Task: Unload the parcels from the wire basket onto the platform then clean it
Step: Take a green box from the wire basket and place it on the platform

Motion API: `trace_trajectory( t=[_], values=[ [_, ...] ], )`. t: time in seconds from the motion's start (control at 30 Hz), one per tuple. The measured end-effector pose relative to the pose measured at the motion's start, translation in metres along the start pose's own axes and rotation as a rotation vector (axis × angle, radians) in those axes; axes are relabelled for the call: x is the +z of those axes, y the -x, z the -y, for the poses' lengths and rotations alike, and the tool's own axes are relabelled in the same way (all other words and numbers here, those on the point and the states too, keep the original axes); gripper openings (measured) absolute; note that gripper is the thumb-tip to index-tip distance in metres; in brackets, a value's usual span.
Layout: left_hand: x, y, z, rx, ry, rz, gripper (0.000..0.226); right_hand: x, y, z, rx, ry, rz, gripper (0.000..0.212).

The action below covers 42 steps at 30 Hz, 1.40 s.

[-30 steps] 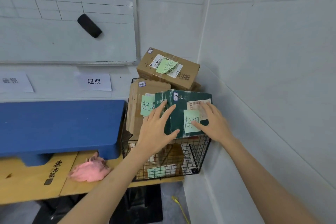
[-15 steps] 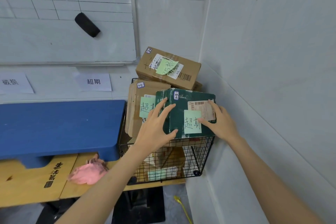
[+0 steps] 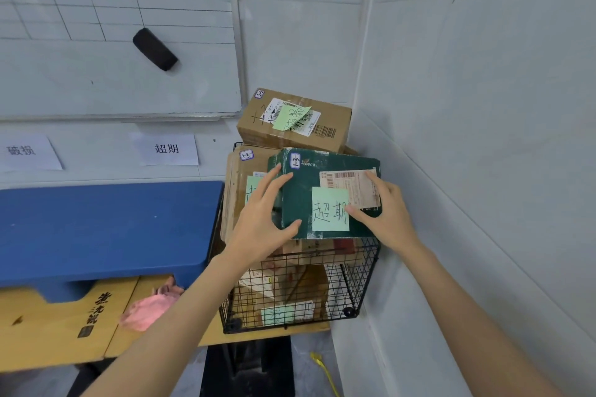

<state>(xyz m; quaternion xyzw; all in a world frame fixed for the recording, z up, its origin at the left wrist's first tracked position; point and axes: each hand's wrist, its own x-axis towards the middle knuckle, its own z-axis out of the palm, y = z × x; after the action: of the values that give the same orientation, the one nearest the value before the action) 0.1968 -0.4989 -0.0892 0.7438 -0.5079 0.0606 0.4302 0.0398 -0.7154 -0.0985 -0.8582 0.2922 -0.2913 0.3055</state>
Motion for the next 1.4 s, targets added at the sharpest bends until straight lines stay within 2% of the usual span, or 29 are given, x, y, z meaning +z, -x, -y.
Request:
trace_trajectory(
  t=[0.33,0.6,0.9,1.27,1.4],
  values=[
    [-0.048,-0.007,0.012,-0.079,0.186,-0.185,0.079,0.001,-0.006,0.057,-0.228,-0.147,-0.093,0.082],
    [-0.059,0.006,0.019,-0.161,0.090,-0.197,0.086,0.018,-0.006,0.068,-0.163,-0.275,-0.064,0.088],
    [-0.050,0.009,0.013,-0.143,0.112,-0.224,0.086,0.022,-0.004,0.061,-0.077,-0.331,-0.007,0.088],
    [-0.063,-0.003,-0.008,-0.111,0.205,-0.299,0.089,0.002,-0.010,0.080,-0.085,-0.324,-0.106,0.106],
    [-0.074,-0.007,-0.016,-0.079,0.220,-0.344,0.092,-0.005,-0.010,0.095,-0.167,-0.328,-0.135,0.090]
  ],
)
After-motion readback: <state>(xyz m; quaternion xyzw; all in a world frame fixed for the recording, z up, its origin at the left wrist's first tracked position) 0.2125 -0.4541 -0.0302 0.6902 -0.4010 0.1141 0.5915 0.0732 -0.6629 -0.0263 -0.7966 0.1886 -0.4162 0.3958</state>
